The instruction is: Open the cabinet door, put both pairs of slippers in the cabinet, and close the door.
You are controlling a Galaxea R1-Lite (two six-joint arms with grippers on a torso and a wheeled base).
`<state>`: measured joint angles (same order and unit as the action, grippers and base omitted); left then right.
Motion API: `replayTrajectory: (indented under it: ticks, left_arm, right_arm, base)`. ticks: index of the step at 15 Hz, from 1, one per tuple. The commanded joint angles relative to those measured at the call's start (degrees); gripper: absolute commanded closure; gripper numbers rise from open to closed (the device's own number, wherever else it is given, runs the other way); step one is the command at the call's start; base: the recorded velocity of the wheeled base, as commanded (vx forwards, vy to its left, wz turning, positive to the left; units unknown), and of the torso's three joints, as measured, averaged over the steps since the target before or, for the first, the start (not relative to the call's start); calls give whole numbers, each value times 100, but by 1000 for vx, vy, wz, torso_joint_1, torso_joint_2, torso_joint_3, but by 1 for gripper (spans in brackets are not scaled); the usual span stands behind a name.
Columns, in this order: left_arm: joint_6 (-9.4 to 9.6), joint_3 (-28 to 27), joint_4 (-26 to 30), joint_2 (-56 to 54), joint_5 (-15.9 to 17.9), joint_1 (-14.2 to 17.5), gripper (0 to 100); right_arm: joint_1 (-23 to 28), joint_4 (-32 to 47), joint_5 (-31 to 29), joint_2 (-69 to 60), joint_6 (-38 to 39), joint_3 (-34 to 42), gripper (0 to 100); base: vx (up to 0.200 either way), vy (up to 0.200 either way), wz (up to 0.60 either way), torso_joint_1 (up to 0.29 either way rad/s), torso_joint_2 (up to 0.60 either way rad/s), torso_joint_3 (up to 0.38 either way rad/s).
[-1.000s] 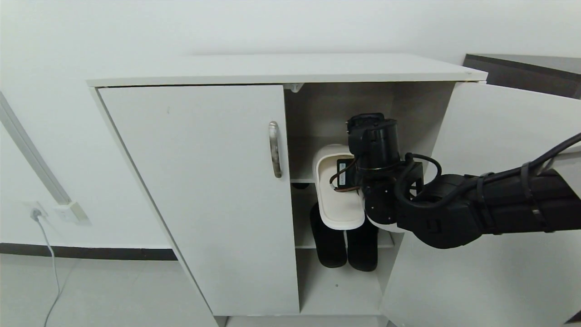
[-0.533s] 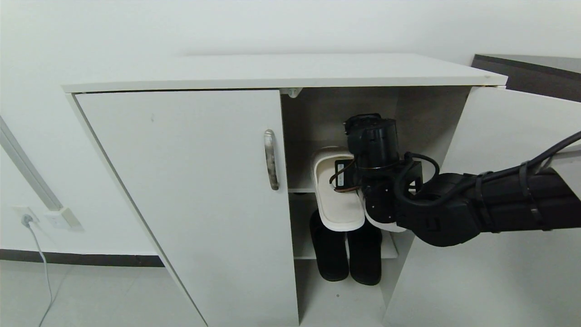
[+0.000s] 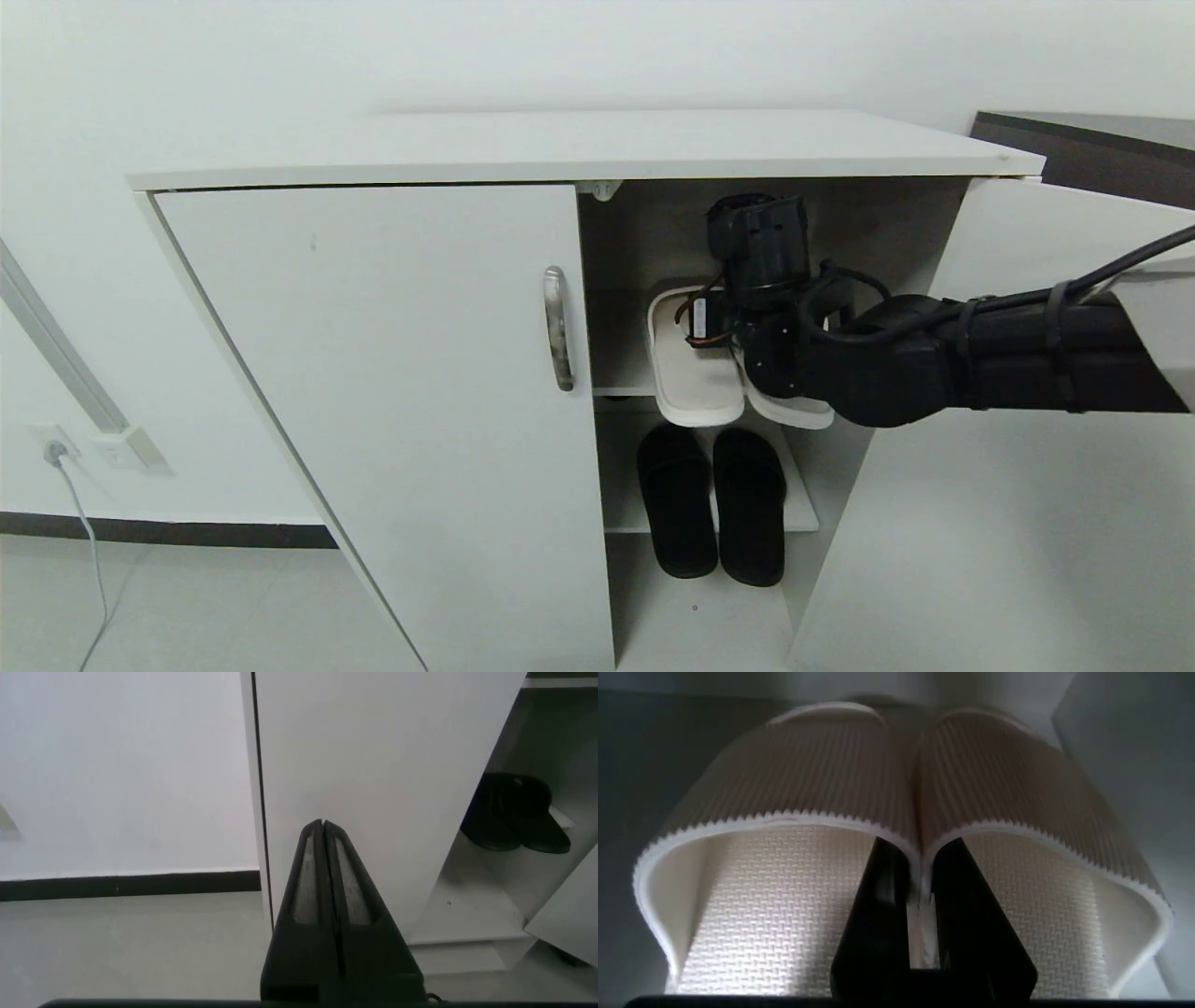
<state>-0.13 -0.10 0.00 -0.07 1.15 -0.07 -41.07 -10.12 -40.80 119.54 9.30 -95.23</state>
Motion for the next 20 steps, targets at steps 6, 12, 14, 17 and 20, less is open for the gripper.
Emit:
replayTrajectory:
  ticks: [6, 12, 14, 17, 20]
  left_arm:
    - [-13, 1, 0, 7, 0, -1, 100]
    - [-13, 1, 0, 7, 0, -1, 100]
    - [-13, 1, 0, 7, 0, -1, 100]
    - [-13, 1, 0, 7, 0, -1, 100]
    - [-13, 1, 0, 7, 0, -1, 100]
  right_arm:
    - [187, 63, 20, 403, 10, -523, 100]
    - [266, 71, 46, 641, -7, -698, 100]
    - [266, 71, 37, 641, -7, -690, 100]
    - [249, 71, 37, 605, 1, -584, 0]
    - [117, 19, 28, 263, 19, -136, 0]
  base:
    - [0, 0, 0, 0, 0, 0]
    - [0, 0, 0, 0, 0, 0]
    - [0, 0, 0, 0, 0, 0]
    - [0, 0, 0, 0, 0, 0]
    - [0, 0, 0, 0, 0, 0]
